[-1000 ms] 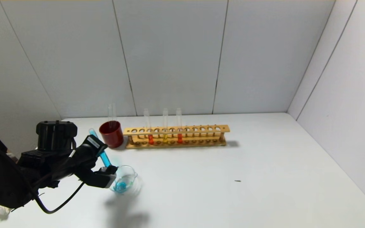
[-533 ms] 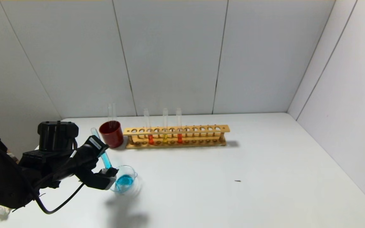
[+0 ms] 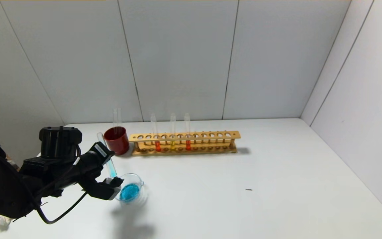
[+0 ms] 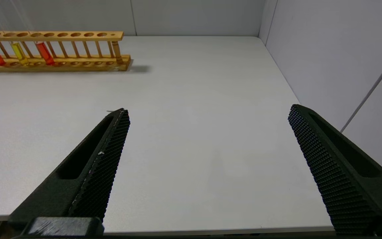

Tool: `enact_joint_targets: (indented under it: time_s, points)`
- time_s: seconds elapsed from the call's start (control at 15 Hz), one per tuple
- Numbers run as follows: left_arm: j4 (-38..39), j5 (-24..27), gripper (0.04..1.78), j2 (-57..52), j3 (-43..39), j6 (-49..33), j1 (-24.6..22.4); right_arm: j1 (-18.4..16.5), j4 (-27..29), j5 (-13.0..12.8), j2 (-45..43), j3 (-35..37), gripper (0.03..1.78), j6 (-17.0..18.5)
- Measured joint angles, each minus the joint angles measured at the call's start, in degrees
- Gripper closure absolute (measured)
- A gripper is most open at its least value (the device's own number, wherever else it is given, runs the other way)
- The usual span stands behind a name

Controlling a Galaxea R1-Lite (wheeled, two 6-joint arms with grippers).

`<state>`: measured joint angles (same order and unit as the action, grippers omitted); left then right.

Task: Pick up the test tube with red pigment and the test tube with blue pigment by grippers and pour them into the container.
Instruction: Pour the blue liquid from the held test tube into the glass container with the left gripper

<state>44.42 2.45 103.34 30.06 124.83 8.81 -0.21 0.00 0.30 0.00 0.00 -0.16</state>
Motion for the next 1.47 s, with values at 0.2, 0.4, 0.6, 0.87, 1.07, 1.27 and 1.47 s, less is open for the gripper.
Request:
enact_joint_targets:
  time_s: [0.2, 0.4, 0.6, 0.87, 1.07, 1.27, 1.47]
  points:
    - [0.01, 0.16, 1.50, -0.06, 0.09, 0.09, 0.02, 0.02, 0.00, 0.00, 0.00, 0.00, 0.06, 0.00]
    - [0.04, 0.16, 1.50, -0.06, 0.22, 0.09, 0.02, 0.02, 0.00, 0.02, 0.00, 0.00, 0.06, 0.00]
    - [0.04, 0.27, 1.50, -0.09, 0.26, 0.52, 0.05, 0.05, 0.00, 0.02, 0.00, 0.00, 0.06, 0.00]
    - [0.01, 0.83, 1.50, -0.26, 0.22, 1.52, 0.26, 0.02, 0.00, 0.00, 0.00, 0.00, 0.06, 0.00]
    - [0.01, 1.97, 1.50, -1.38, 0.23, 5.66, 0.33, 0.02, 0.00, 0.00, 0.00, 0.00, 0.06, 0.00]
    - [1.39, 2.10, 1.50, -2.35, 0.26, 8.00, 0.33, 0.05, 0.00, 0.00, 0.00, 0.00, 0.06, 0.00]
    - [1.77, 2.10, 1.50, -2.76, -0.07, 8.22, 0.33, 0.02, 0.00, 0.02, 0.00, 0.00, 0.06, 0.00]
